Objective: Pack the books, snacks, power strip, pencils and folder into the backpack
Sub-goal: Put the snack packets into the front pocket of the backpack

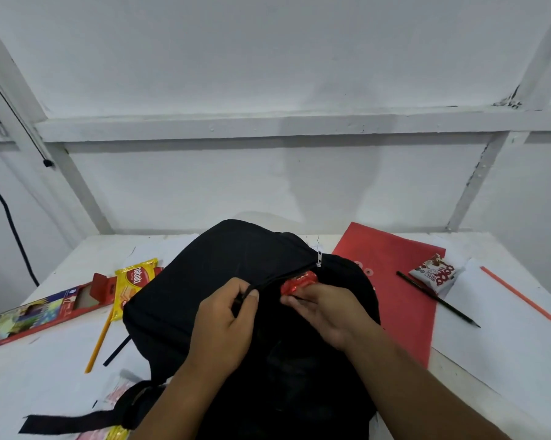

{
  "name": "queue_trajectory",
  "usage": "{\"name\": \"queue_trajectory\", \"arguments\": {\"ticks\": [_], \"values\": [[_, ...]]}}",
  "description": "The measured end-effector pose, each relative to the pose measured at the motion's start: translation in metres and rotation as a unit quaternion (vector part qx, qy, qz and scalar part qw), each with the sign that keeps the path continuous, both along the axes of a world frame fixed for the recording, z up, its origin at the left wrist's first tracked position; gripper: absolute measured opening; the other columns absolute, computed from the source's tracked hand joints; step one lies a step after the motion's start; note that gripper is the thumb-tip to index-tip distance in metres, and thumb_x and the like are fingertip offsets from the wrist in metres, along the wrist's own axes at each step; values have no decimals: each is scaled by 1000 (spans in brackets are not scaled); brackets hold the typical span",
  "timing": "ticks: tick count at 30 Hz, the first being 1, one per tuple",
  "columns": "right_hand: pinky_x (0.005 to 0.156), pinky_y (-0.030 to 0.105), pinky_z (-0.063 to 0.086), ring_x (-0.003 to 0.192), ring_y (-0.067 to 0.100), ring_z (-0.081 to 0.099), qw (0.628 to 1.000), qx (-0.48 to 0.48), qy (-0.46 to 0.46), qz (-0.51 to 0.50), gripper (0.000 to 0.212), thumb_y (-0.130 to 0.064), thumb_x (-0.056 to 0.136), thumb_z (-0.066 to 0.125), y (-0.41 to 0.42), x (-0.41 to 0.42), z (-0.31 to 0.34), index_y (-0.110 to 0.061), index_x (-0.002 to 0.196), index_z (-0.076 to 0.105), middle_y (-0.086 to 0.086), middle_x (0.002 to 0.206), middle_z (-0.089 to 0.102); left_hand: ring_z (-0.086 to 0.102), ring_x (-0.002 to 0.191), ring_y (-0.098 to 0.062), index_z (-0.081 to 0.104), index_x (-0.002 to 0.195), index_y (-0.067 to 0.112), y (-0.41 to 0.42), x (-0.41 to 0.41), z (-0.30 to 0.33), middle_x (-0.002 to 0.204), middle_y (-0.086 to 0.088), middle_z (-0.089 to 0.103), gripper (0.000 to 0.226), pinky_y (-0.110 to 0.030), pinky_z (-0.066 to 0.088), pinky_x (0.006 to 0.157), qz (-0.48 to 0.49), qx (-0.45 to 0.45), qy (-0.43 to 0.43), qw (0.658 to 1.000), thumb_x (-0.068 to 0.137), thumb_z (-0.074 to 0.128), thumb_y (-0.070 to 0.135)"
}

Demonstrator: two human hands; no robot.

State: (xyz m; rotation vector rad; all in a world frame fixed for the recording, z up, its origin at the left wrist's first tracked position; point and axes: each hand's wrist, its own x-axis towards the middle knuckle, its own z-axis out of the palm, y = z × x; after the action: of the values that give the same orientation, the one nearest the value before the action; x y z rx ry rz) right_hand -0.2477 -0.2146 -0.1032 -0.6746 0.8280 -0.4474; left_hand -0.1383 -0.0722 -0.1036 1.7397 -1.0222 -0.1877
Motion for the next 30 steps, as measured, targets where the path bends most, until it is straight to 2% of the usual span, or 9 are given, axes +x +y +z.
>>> {"name": "queue_trajectory", "arguments": {"ticks": [4,7,11,15,18,21,23,27,30], "values": [[64,30,62,104,43,67,993,77,-89,-20,33,15,96,41,5,7,-5,15,127,52,27,127,59,51,59,-26,57,75,13,1,0,-2,63,-6,53,23,-43,44,56,3,-3,-7,1000,98,59,17],[72,33,63,108,40,65,994,64,-86,-1,46,12,98,42,3,-5,-11,8,144,36,22,134,50,53,62,-23,58,75,16,0,-2,-8,65,-3,55,24,-44,47,59,21,8,-9,1000,98,58,21],[84,34,60,95,30,74,988,-122,29,88,53,-1,98,56,-10,-33,-10,2,147,36,14,122,60,54,102,-9,57,90,31,-11,-10,-28,99,17,57,16,-39,45,89,88,50,-73,992,91,46,42],[86,36,60,82,17,76,930,-339,121,79,30,-11,95,61,-33,-60,-5,-14,125,63,-1,99,75,19,149,-15,52,127,35,-26,-31,-60,148,9,35,57,-45,14,118,114,200,-109,967,86,26,66],[84,36,60,79,10,73,884,-441,153,9,18,-13,94,63,-59,-79,-12,-28,104,68,-9,91,74,8,153,-24,44,139,31,-32,-41,-75,160,-3,25,79,-50,11,119,134,260,-210,933,82,27,84],[76,12,53,84,-2,67,840,-506,193,-24,24,-10,92,62,-86,-101,-26,-29,105,68,-13,101,70,5,154,-29,28,152,34,-37,-42,-78,166,-8,15,97,-53,10,119,161,298,-234,911,75,28,92],[74,8,48,92,-2,62,805,-548,227,-31,27,-9,91,62,-106,-116,-36,-30,108,65,-17,108,63,7,154,-31,22,156,35,-39,-43,-80,166,-9,14,101,-56,13,118,169,327,-254,895,74,25,94],[110,46,40,134,25,41,720,-604,340,-5,46,-14,86,68,-151,-135,-65,-25,129,56,5,142,43,12,153,-32,20,157,36,-42,-43,-83,166,-9,15,96,-57,16,117,178,356,-273,876,78,22,91],[113,54,31,149,36,13,677,-573,461,33,63,-34,89,67,-179,-146,-79,-33,146,39,13,161,15,10,153,-30,15,158,36,-43,-44,-84,166,-9,13,96,-56,15,118,185,364,-281,869,79,20,90]]}}
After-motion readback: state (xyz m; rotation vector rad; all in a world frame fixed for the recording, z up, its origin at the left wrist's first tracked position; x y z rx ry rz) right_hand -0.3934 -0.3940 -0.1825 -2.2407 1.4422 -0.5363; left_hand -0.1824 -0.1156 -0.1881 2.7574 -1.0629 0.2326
